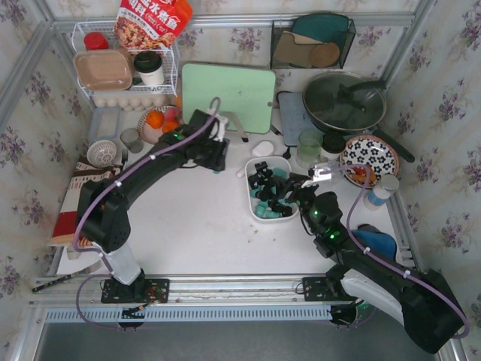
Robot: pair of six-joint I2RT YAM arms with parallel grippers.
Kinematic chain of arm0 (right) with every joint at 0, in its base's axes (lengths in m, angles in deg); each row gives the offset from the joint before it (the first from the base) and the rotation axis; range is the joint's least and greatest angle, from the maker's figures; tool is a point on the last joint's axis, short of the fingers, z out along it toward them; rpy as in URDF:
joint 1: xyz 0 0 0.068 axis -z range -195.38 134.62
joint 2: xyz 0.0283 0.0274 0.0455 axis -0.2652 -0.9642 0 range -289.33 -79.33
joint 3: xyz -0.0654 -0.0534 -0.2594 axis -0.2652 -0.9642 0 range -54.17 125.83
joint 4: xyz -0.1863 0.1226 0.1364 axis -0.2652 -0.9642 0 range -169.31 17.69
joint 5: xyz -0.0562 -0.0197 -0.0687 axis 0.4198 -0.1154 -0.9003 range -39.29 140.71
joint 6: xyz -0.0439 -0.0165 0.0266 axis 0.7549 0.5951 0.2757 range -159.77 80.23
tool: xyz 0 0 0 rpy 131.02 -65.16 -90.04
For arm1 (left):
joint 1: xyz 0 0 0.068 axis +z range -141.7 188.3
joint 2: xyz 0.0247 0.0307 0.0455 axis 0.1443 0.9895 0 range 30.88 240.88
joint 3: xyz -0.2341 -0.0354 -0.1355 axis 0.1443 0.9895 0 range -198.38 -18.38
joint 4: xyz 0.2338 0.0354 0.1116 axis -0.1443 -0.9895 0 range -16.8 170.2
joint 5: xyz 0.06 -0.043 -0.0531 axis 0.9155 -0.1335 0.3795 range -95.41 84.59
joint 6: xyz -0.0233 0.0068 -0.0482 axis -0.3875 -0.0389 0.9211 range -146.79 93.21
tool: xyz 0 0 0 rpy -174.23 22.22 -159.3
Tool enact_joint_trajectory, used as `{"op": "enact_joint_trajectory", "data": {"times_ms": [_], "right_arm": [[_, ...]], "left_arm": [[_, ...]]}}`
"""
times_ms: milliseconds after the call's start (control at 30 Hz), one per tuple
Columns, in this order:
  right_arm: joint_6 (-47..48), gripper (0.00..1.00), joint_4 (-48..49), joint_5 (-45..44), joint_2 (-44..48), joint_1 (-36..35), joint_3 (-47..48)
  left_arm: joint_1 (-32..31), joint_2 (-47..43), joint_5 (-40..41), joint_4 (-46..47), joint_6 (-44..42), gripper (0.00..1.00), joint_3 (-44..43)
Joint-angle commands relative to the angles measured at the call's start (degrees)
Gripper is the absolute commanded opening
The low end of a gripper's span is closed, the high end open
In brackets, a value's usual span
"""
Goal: Mix the coffee capsules in the storage basket
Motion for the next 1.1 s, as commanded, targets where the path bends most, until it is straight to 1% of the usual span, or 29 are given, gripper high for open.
{"op": "enact_joint_trajectory", "data": {"times_ms": [0,100,167,233,367,400,433,467,500,567,600,667,800,900,967,1033,1067], "right_arm": [[-0.5,0.64,3.76,-5.85,2.38,0.01,-1.89],[-0.45,0.64,4.16,-7.83,4.76,0.02,-3.01],[-0.32,0.64,4.68,-9.09,5.72,0.01,-3.56],[-0.22,0.64,5.25,-10.34,6.06,0.01,-4.26],[0.13,0.65,7.8,-14.64,6.01,0.01,-6.18],[0.34,0.66,8.83,-16.16,5.99,0.01,-6.79],[0.64,0.69,9.59,-17.72,6.09,0.01,-7.31],[0.83,0.73,10.2,-19.4,6.0,0.01,-7.82],[1.18,0.75,10.86,-20.84,5.91,0.02,-8.32],[2.34,0.8,12.16,-23.26,5.06,0.06,-8.83],[3.14,0.81,13.01,-24.22,4.38,0.13,-8.94],[4.49,0.83,14.18,-26.3,1.56,0.32,-8.96],[3.25,0.88,14.63,-30.52,-2.99,2.37,-8.51],[1.91,0.89,10.1,-29.95,-3.05,5.6,-6.86],[0.52,0.9,5.14,-29.48,-3.01,6.96,-5.04],[-3.05,0.95,-1.01,-27.39,-2.86,8.87,-2.88],[-4.55,0.95,-3.49,-26.29,-3.0,9.67,-2.1]], "left_arm": [[-6.69,1.2,-2.05,12.65,-0.91,0.38,-1.02],[-12.05,5.32,-2.45,20.45,-3.11,0.4,-2.45],[-14.93,8.74,-1.53,23.15,-3.88,0.41,-4.52],[-16.64,12.29,-1.68,25.23,-3.6,0.43,-6.47],[-17.93,15.85,-4.14,29.17,-1.49,0.52,-7.79],[-18.09,15.99,-4.35,30.37,-0.82,0.57,-7.31],[-18.24,15.75,-4.38,31.79,-0.46,0.66,-6.22],[-18.31,15.31,-4.38,33.64,-0.32,0.93,-4.82],[-18.4,14.47,-4.2,35.17,-0.34,0.99,-3.13],[-18.61,11.91,-3.29,38.43,-0.61,1.0,0.67],[-18.65,10.01,-2.49,40.64,-1.09,1.0,4.06],[-18.65,5.11,1.06,44.05,-2.15,1.0,9.61],[-18.67,-7.2,10.14,44.42,-6.3,1.0,19.33],[-18.61,-15.55,16.16,42.83,-9.53,1.0,26.36],[-18.64,-21.88,21.1,41.2,-10.73,1.0,31.12],[-18.64,-27.64,26.21,40.39,-11.12,1.0,36.28],[-18.53,-29.97,28.94,40.37,-11.14,1.0,38.72]]}}
